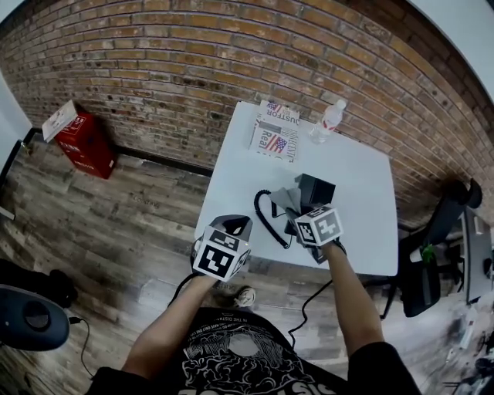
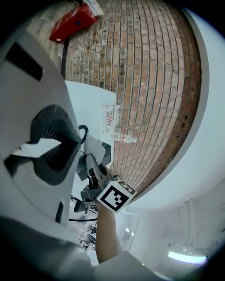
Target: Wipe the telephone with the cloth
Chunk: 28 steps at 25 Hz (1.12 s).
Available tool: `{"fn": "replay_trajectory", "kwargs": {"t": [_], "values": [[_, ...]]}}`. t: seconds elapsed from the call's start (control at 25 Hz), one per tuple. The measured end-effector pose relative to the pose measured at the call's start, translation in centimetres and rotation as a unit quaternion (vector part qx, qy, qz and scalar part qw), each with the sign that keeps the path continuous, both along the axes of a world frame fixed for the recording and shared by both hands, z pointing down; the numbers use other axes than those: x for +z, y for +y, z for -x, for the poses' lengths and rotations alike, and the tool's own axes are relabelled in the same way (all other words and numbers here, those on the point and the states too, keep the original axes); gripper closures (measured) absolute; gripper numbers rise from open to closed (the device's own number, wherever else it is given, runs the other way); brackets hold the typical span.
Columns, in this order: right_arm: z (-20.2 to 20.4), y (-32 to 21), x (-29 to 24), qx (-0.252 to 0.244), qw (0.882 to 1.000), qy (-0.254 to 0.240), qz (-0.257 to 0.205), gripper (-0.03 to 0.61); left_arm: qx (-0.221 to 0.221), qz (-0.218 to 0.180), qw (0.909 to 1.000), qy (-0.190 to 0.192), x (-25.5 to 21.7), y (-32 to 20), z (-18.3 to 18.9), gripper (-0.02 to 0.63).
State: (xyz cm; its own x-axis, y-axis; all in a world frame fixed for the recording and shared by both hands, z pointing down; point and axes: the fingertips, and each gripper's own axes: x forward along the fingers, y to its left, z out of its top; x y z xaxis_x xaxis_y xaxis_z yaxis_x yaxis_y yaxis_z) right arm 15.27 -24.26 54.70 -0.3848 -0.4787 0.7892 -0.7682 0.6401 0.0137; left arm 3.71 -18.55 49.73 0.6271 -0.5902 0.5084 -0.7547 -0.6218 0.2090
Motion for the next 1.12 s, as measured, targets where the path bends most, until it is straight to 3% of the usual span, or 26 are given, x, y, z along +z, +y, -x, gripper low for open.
{"fn": "replay_trajectory", "kwargs": {"t": [0.8,1.12], "values": [[1.1,5.4,2.4,0.074,0.996,-0.052,0.015,0.567,0.015,0.017,0.9997,0.001,0.7,2.2,1.0,0.607],[1.7,4.7,-2.4,0.115,0.987,-0.103,-0.045,0.566,0.01,0.014,0.9998,0.01,-0.9,1.9,1.3,0.607]]}}
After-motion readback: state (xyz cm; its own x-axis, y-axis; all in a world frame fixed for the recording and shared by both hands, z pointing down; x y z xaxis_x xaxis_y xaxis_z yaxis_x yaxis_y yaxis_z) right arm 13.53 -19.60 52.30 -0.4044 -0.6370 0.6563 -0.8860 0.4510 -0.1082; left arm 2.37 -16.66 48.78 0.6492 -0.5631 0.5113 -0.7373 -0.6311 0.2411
